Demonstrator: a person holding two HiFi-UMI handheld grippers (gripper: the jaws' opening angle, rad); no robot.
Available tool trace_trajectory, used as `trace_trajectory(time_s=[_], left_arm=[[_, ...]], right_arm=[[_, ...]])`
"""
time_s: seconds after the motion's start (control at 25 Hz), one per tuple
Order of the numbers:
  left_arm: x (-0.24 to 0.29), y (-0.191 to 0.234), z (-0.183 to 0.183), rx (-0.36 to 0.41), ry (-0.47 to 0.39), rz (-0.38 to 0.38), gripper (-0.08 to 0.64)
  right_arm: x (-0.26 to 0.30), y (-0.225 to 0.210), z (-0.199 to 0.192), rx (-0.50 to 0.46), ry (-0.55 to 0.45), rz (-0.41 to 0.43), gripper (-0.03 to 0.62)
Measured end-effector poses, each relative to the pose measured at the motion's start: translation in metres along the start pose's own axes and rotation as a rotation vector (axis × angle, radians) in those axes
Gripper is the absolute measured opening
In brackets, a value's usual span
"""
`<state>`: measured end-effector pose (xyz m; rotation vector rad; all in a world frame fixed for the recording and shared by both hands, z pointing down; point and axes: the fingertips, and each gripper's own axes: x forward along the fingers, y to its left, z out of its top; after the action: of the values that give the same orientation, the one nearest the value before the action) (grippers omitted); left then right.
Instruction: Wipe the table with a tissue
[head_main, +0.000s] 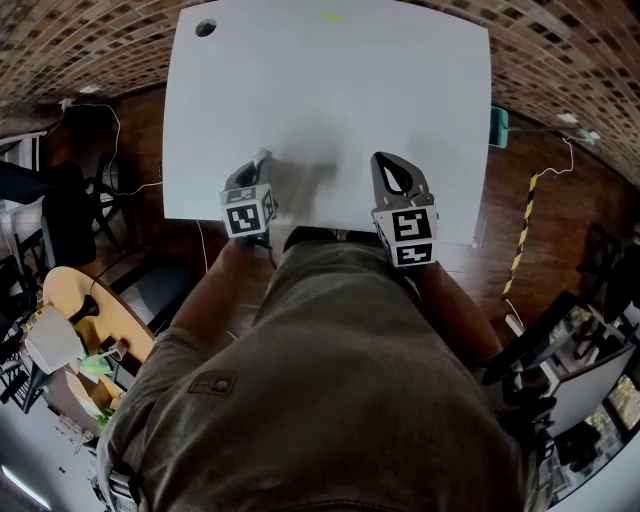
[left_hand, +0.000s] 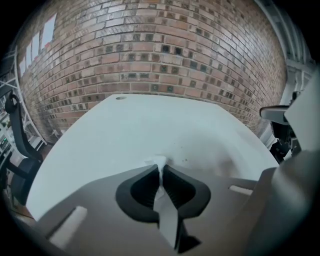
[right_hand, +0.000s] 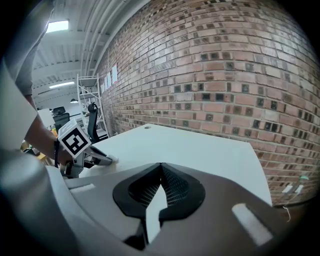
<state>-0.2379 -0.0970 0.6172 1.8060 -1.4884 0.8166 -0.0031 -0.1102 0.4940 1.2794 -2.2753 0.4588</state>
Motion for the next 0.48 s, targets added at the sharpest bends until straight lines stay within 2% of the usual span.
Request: trace_trajectory(time_s=[0.48], left_arm=[[0.013, -0.058, 0.015, 0.100, 0.012, -0.103, 0.023]], right_arm=[[-0.010, -0.022, -0.005, 0.030, -0.001, -0.039, 0.014]])
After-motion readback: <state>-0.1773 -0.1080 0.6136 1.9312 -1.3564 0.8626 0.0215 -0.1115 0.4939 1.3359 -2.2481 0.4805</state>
